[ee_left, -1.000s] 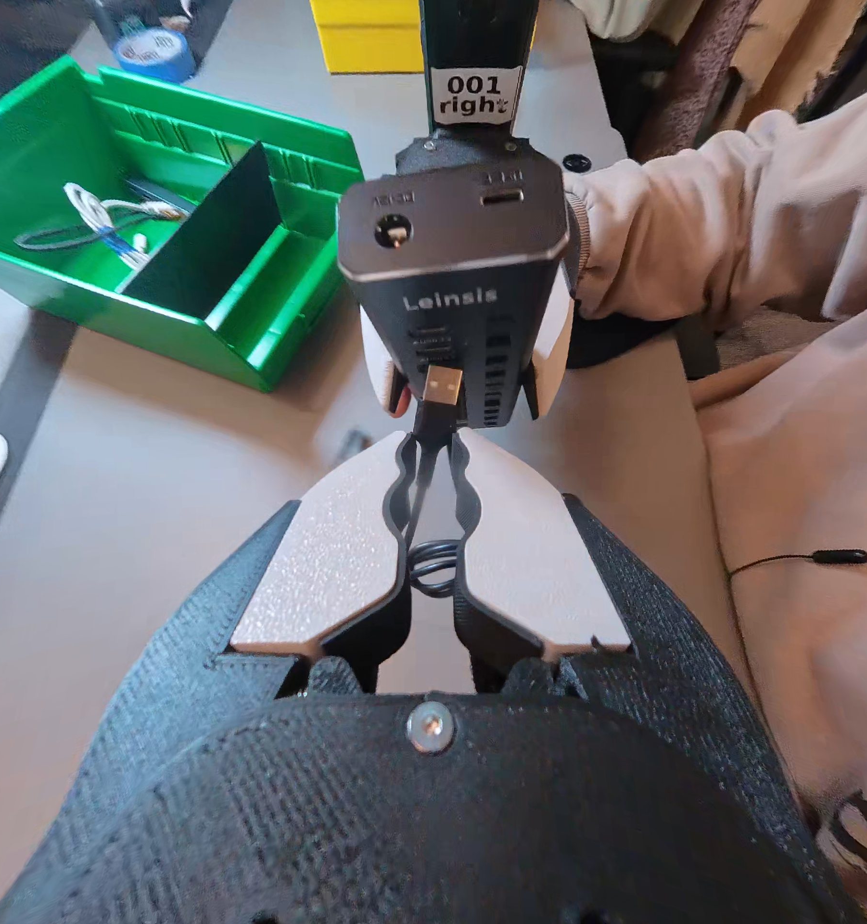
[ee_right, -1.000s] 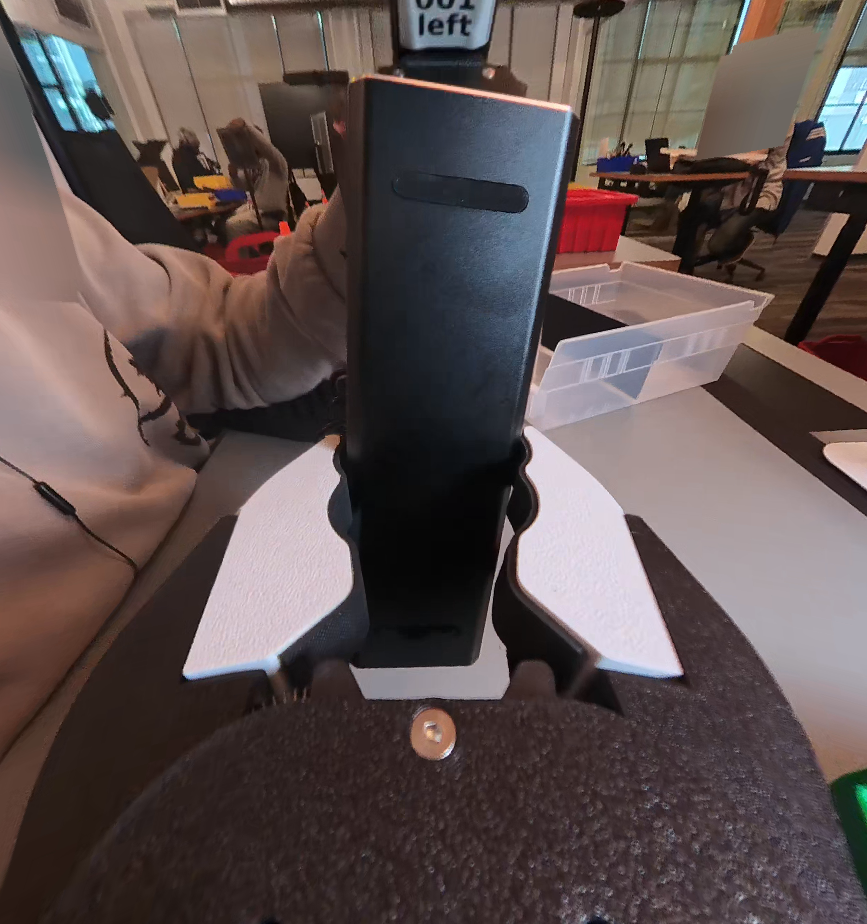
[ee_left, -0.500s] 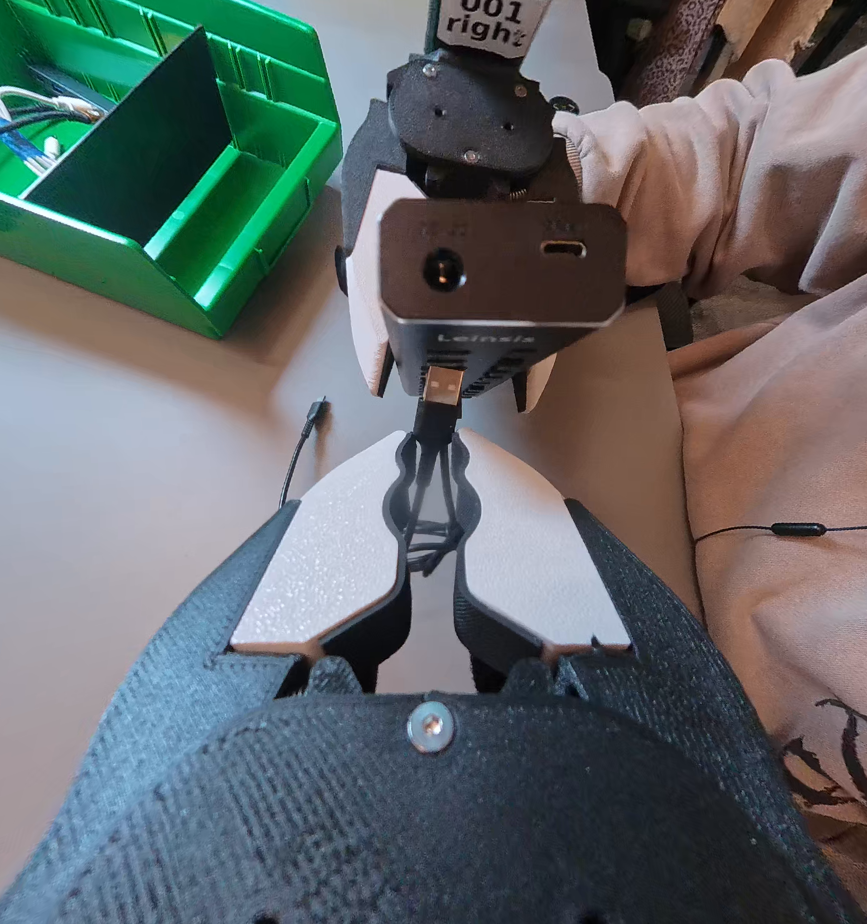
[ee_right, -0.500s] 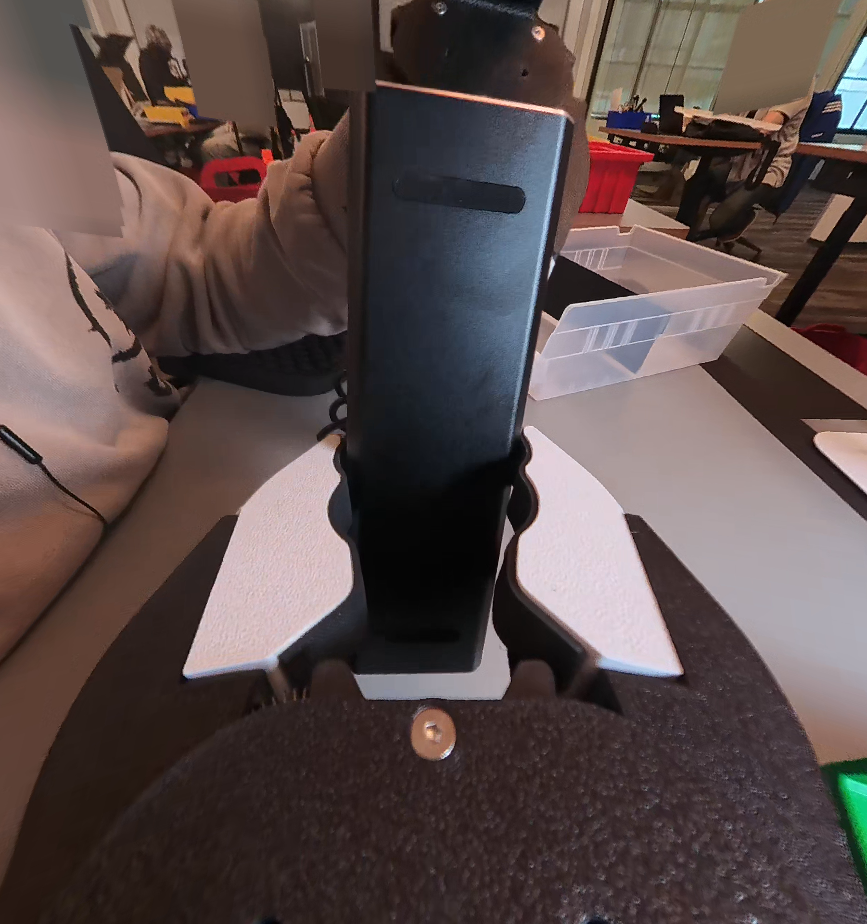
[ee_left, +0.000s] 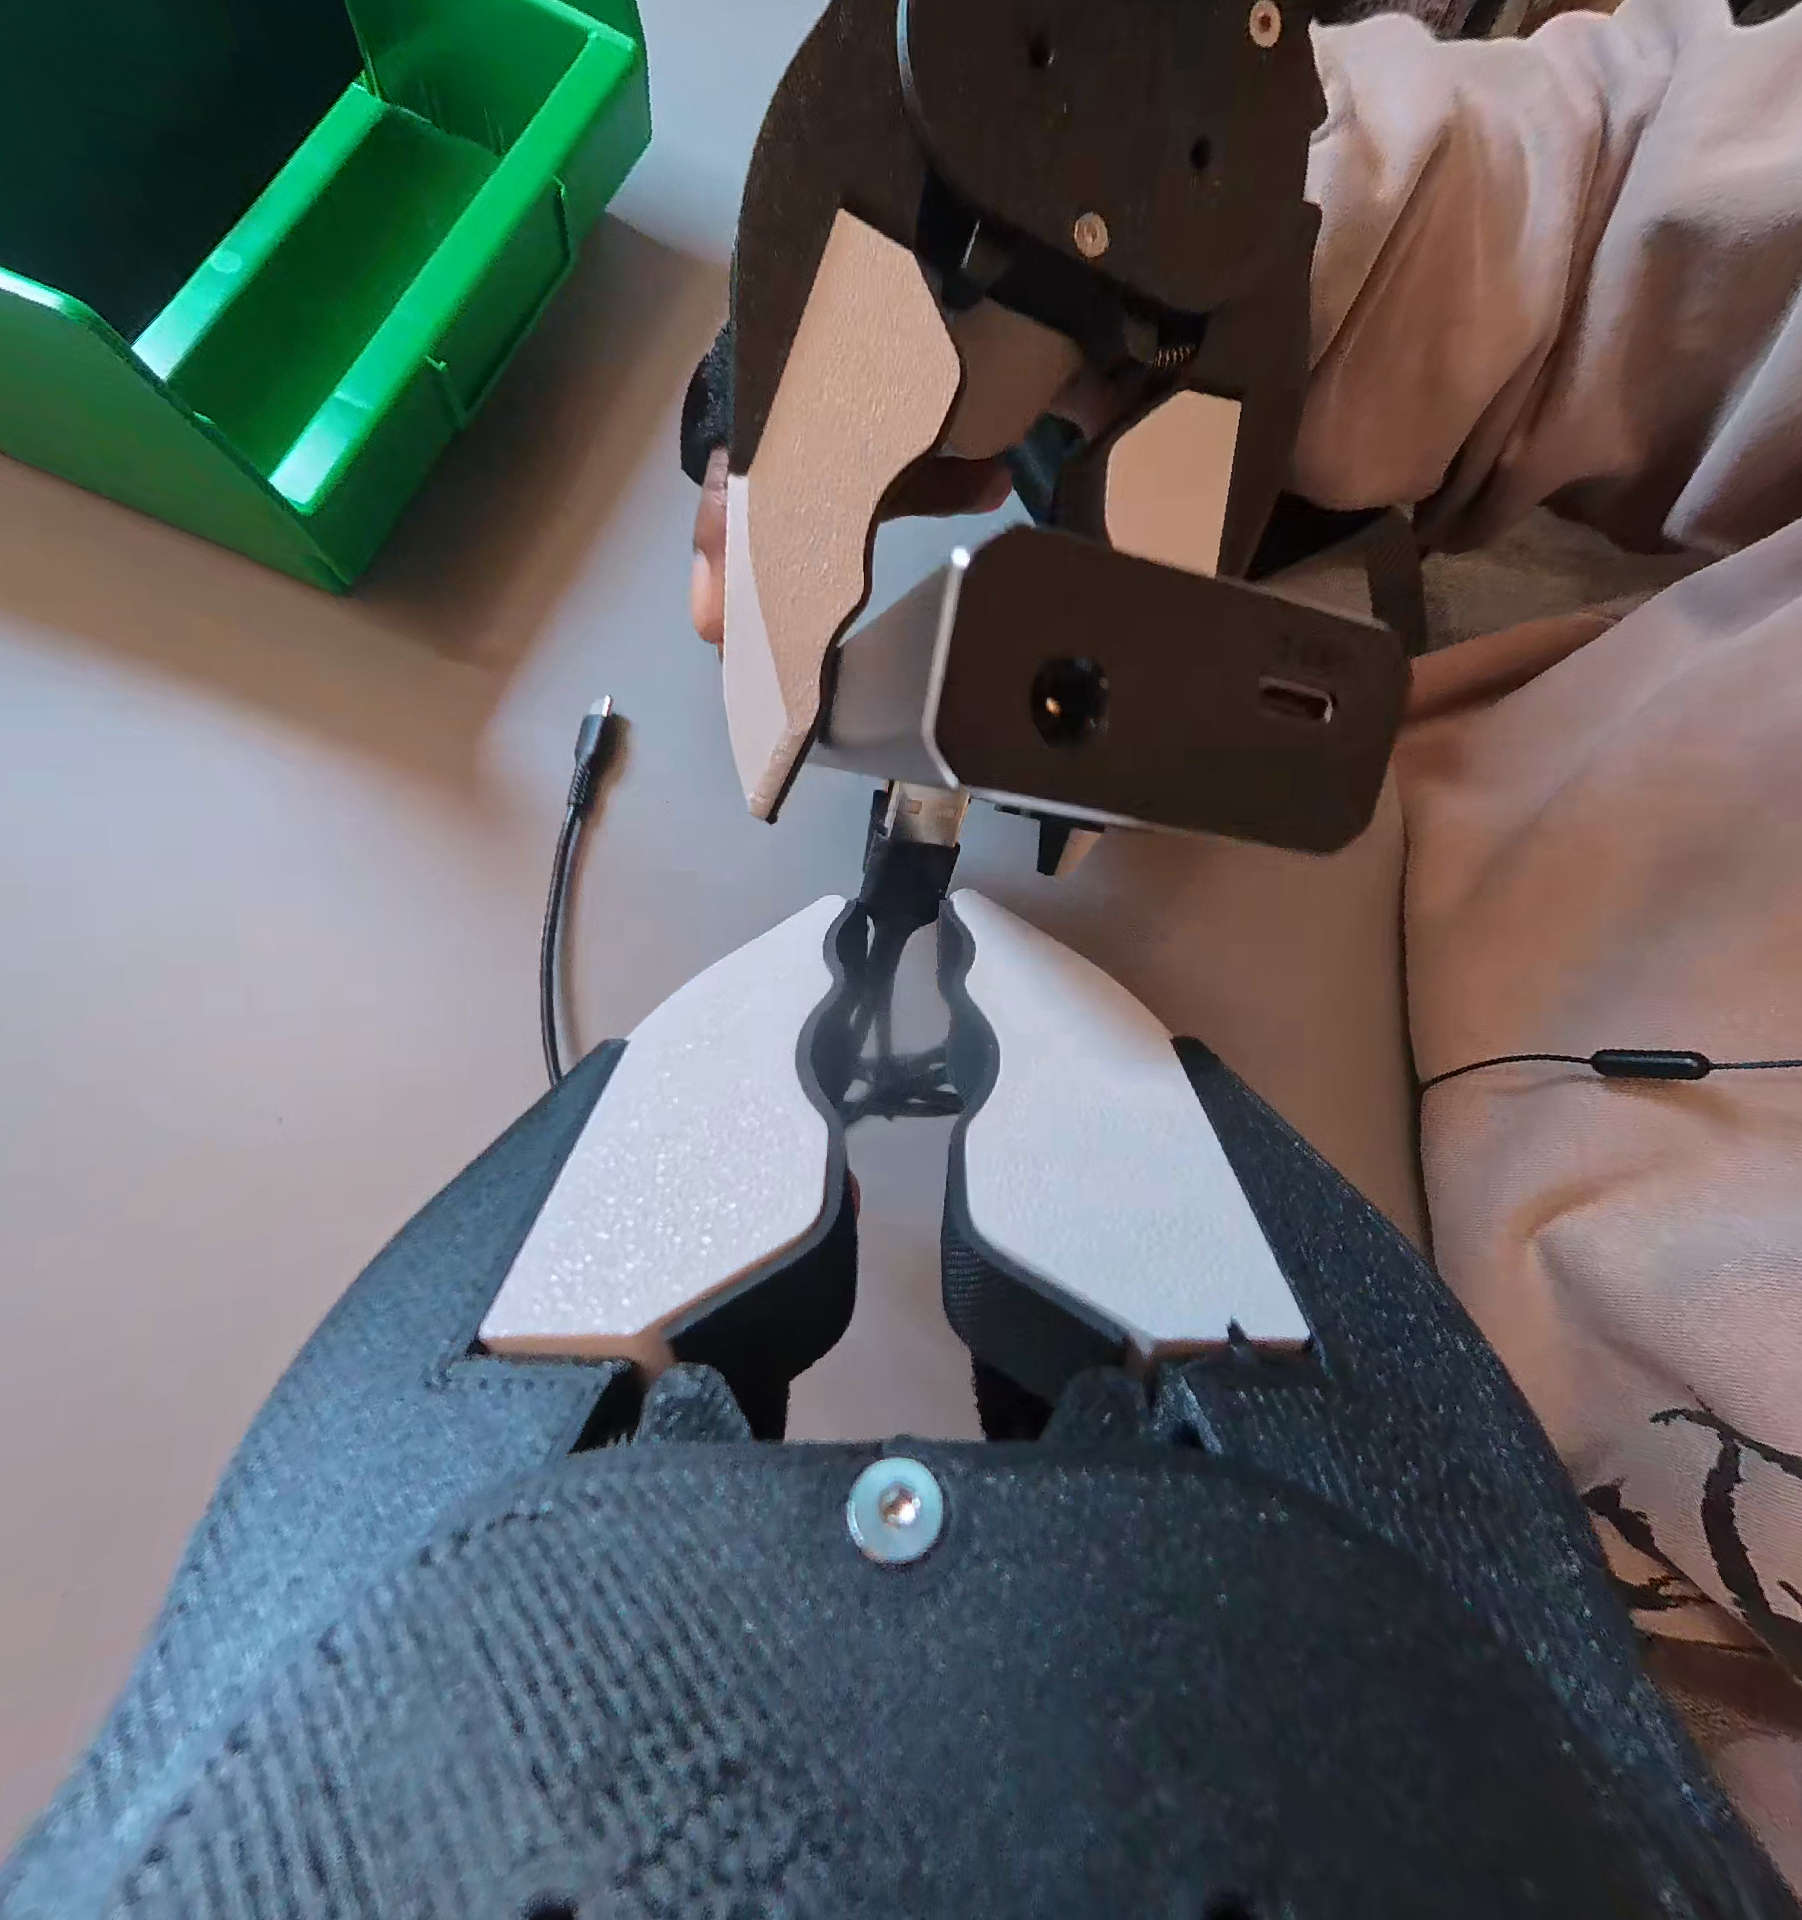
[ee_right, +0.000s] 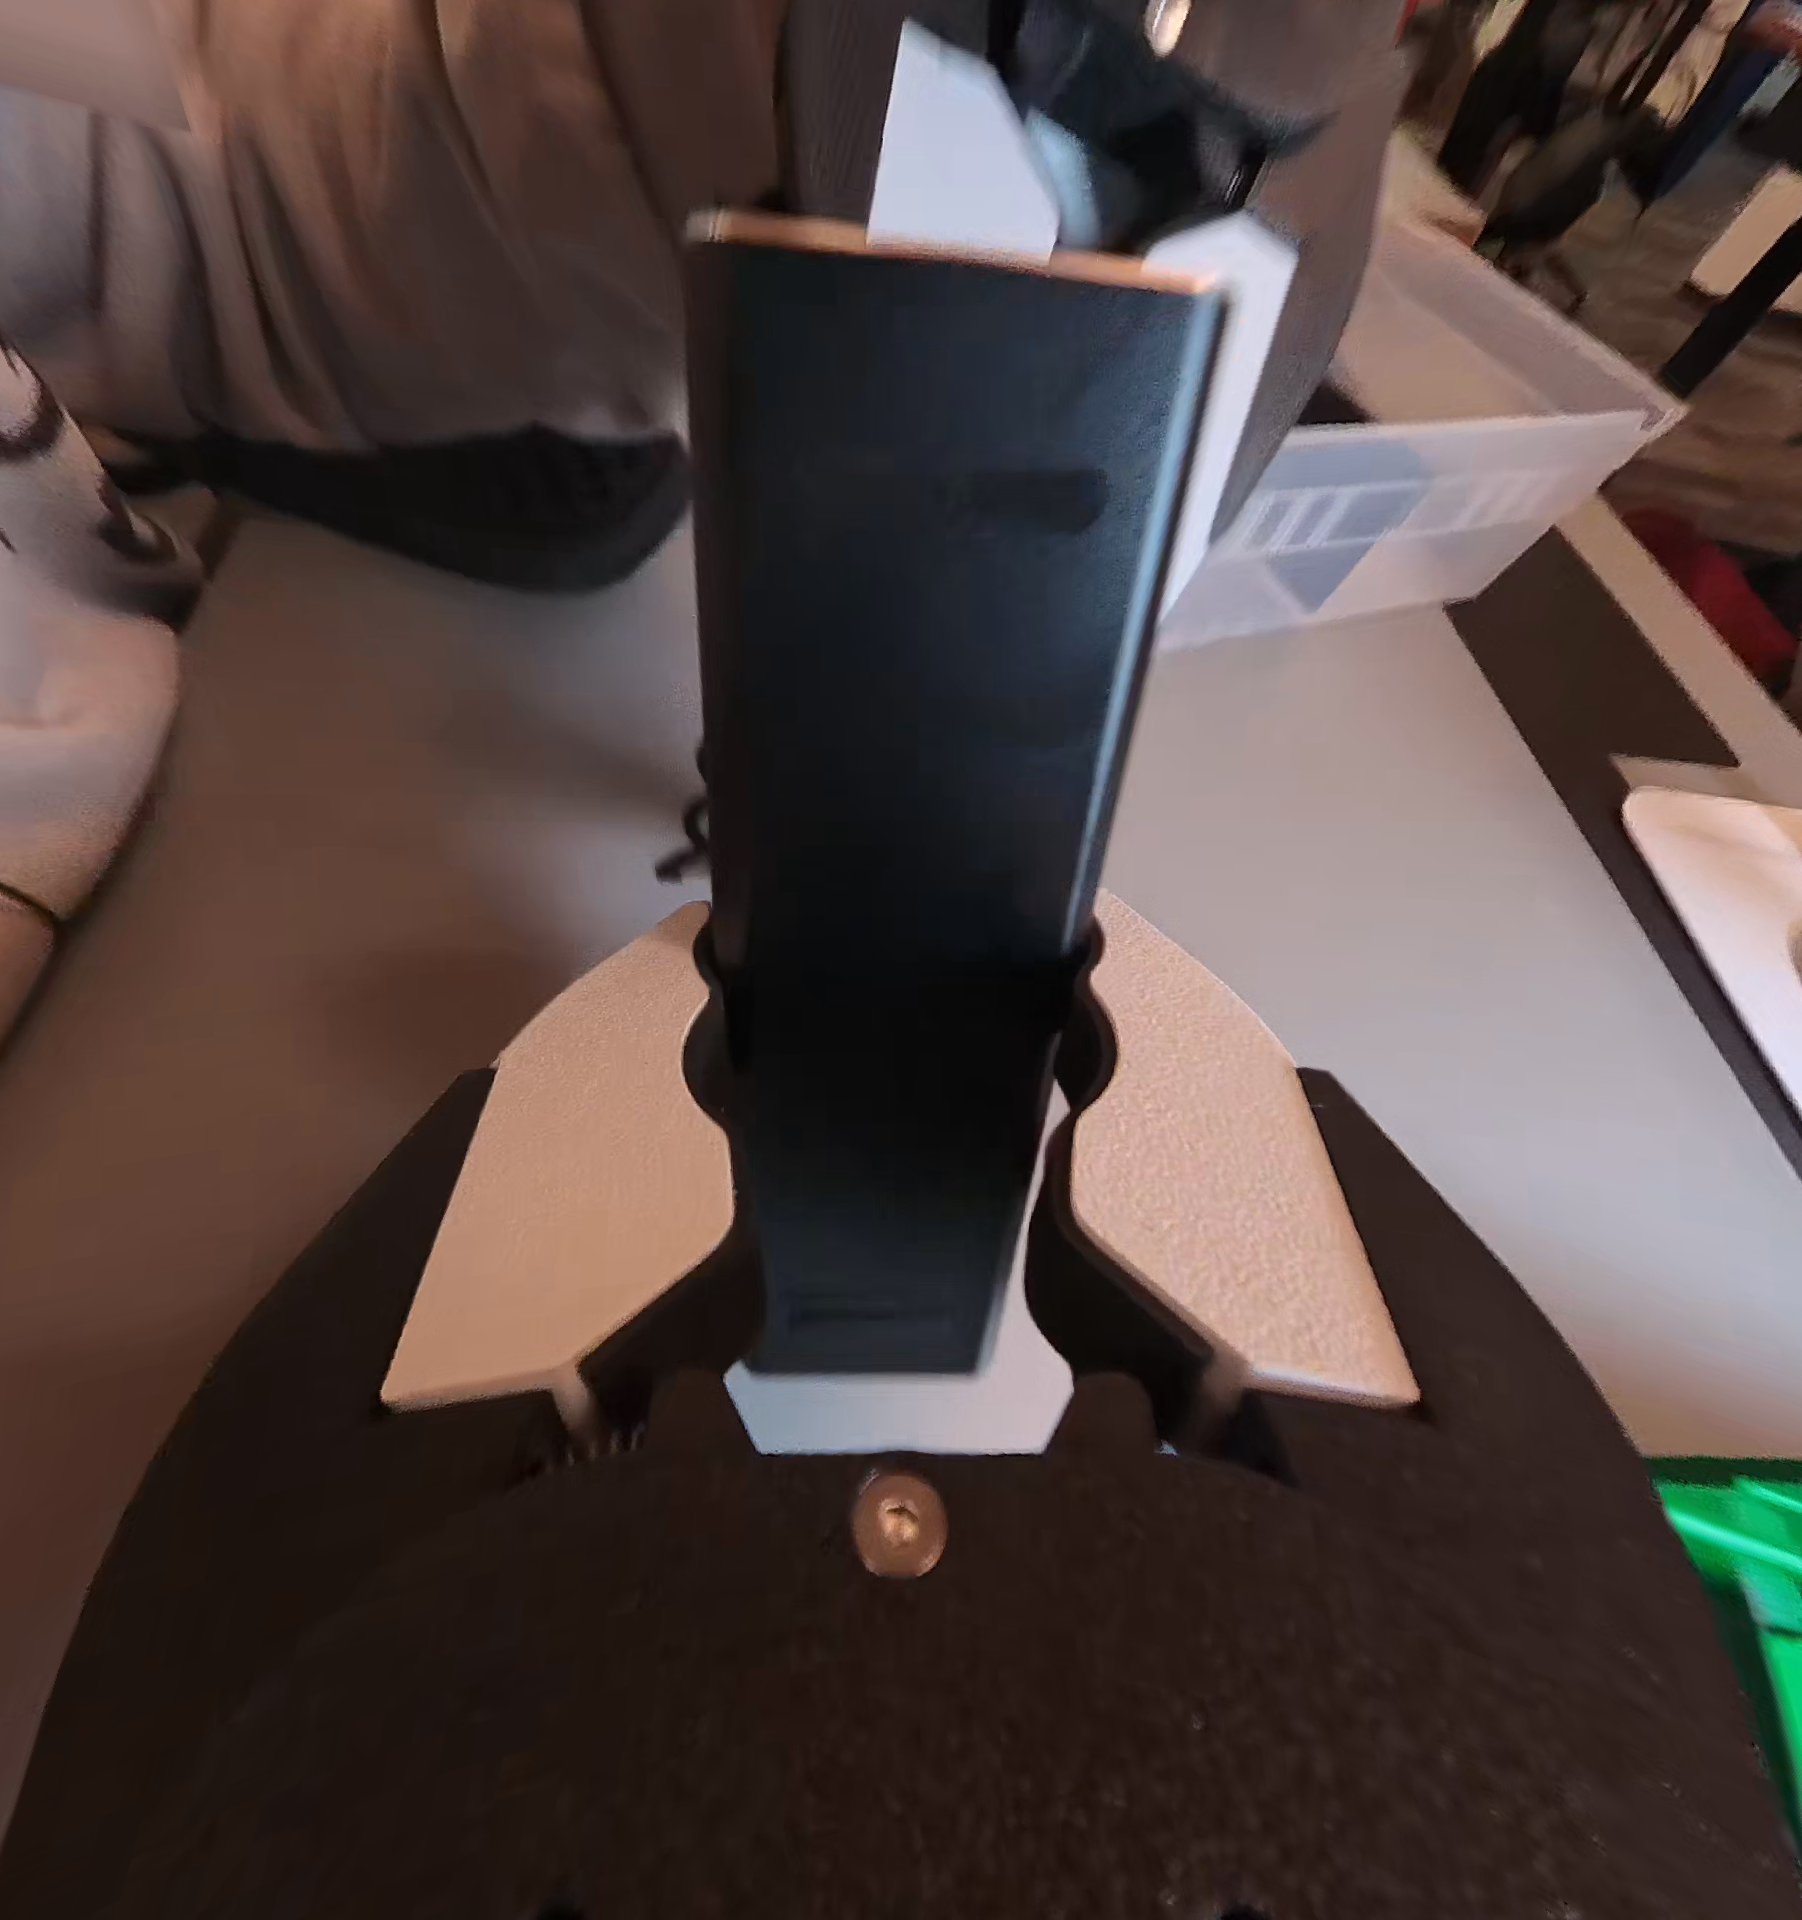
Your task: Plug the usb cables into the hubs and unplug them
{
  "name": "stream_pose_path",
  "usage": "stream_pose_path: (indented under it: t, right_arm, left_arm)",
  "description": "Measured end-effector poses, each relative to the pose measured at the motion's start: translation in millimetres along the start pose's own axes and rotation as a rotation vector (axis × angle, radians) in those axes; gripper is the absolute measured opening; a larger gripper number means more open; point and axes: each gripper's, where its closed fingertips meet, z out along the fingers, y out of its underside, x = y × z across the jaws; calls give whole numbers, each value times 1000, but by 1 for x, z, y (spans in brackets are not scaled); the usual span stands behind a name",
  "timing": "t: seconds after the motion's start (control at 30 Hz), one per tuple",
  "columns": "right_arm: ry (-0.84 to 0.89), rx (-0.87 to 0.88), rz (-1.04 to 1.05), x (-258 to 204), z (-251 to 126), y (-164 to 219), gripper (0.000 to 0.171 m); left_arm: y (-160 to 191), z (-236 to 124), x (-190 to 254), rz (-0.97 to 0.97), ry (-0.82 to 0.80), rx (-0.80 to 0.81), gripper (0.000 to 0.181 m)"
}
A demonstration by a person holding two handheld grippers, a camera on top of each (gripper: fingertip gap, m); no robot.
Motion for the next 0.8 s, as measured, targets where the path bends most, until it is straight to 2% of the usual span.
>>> stream_pose_path:
  t: [0.03,0.33,0.43,0.57,0.7,0.73,0.8]
  right_arm:
    - [6,31,-1,1,-2,-7,60]
    - [30,-150,-136,-10,2,7,60]
    - [16,-116,-121,-10,-6,2,60]
    - [-8,-149,-136,-15,-7,6,61]
    - [9,-216,-174,-13,-8,15,59]
    - [-4,-215,-174,-18,-3,16,60]
    - [-54,-196,-160,-26,4,14,60]
  left_arm:
    - [0,1,1,-1,4,0,13]
    - [5,11,8,81,-10,-51,12]
    - [-5,7,13,91,5,13,12]
    - [-4,11,17,138,-17,-21,12]
    - [-16,3,20,118,8,63,9]
    - [-24,1,26,134,31,109,0]
    - [-12,8,32,179,21,11,0]
